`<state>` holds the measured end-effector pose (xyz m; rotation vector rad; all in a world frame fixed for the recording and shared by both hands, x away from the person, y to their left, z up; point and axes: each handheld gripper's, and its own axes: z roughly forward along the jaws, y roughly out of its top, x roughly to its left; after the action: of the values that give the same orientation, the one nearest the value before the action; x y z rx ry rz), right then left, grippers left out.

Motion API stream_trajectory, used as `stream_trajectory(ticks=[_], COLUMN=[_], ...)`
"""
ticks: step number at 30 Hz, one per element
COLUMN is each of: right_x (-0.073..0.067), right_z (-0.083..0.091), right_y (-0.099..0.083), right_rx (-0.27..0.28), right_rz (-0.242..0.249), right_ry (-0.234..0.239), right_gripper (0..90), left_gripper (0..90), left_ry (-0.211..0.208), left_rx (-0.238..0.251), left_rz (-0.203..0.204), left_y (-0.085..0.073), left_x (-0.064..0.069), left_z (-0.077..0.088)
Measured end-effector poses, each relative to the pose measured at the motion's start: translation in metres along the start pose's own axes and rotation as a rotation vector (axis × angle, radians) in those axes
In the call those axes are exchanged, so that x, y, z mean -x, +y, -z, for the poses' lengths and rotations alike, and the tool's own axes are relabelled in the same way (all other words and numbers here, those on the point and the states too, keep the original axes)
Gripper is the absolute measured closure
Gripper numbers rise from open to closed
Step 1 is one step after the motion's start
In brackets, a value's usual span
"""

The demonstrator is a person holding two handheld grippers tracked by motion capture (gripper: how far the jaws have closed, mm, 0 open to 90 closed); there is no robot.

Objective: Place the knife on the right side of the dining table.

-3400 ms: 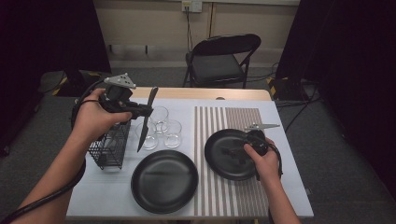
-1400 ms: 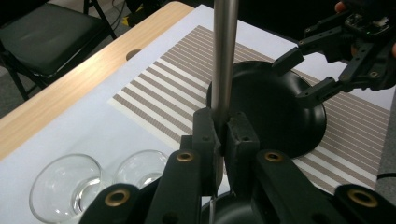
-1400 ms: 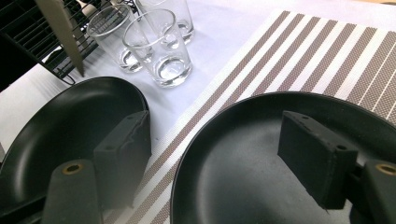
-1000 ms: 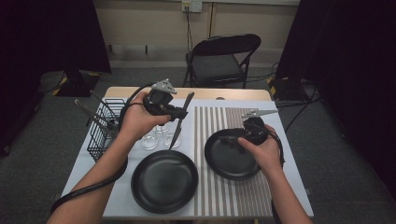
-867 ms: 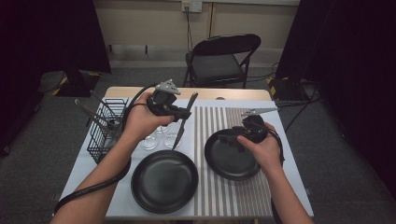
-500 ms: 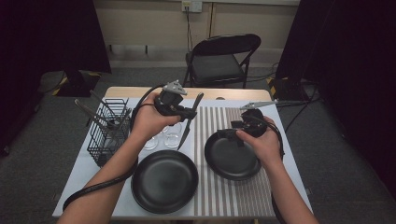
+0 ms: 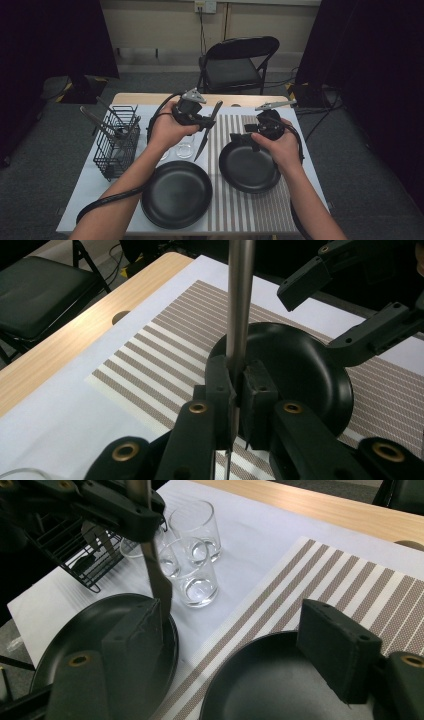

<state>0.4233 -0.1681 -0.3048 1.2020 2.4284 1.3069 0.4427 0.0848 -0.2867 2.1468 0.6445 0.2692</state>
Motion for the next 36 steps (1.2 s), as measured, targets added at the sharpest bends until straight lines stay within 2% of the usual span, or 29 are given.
stream_trajectory(ticks=[10,11,13,20,28,34,36], right_x=[-0.009,-0.011,-0.011,-0.012,-0.012,-0.013,-0.016], right_z=[0.004,0.004,0.002,-0.002,-0.002,-0.006,-0.008], right_y=[0.017,0.019,0.021,0.028,0.031,0.033,0.034], right_rx=[0.029,0.033,0.03,0.036,0.054,0.067,0.075], right_rz=[0.014,0.011,0.005,-0.003,-0.021,-0.039,-0.045], right_ry=[0.023,0.026,0.032,0.032,0.02,0.025,0.028], right_gripper=[25.5,25.6,25.7,27.3,27.8,31.0,35.2], left_gripper=[83.9,83.9,83.9,83.9,83.9,83.9,83.9], left_ry=[0.008,-0.004,-0.003,-0.012,-0.015,-0.013,-0.013], left_rx=[0.012,0.01,0.014,0.015,0.015,0.021,0.023], left_rz=[0.003,0.004,0.003,-0.013,-0.011,-0.012,-0.008], left_y=[0.002,0.002,0.002,0.002,0.001,0.0,0.0], left_x=[0.003,0.003,0.006,0.012,0.015,0.018,0.02], left_z=[-0.009,-0.01,-0.013,-0.019,-0.021,-0.022,-0.023])
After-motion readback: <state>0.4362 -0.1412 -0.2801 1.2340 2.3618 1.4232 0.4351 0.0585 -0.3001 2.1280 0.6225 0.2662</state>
